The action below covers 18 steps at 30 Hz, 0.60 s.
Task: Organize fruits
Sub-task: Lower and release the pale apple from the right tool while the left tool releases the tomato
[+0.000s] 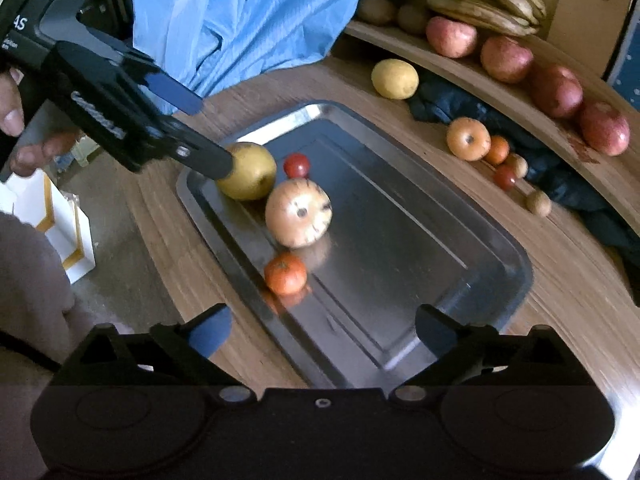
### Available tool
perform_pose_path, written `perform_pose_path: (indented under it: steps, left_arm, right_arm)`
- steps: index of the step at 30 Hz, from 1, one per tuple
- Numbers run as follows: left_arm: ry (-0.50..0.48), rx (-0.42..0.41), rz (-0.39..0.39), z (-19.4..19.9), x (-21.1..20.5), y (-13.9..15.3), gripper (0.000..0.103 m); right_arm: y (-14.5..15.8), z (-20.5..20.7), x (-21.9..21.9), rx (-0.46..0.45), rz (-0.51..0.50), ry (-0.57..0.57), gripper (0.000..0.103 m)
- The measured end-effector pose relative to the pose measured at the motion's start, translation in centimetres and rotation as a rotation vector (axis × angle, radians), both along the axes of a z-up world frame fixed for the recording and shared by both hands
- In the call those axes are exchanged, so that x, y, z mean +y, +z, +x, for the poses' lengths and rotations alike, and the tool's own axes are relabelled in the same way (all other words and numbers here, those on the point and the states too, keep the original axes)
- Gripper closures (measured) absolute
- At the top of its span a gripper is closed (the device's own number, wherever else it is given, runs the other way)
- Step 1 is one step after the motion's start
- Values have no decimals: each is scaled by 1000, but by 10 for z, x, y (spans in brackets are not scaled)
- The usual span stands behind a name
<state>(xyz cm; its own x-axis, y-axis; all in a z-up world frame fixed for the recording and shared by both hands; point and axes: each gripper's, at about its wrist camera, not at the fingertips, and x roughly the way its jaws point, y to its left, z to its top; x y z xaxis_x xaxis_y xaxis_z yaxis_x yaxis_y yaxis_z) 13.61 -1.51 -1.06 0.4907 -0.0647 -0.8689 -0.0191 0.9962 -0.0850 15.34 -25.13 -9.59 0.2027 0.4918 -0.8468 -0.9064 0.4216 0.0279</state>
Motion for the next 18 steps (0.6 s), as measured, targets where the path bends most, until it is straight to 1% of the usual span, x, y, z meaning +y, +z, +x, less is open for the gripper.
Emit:
perform_pose_path:
  steps: [7, 12, 18]
  left_arm:
    - [-95, 55, 87, -4, -5, -3, 0]
    - [-162, 85, 147, -5, -7, -6, 0]
    - [-177, 105, 189, 0, -2, -9, 0]
  right_arm:
    - [-1, 0, -11, -19, -87, -18, 2]
    - [-2, 3, -14, -32, -127, -24, 1]
    - [-4, 13, -15, -39, -161, -59, 1]
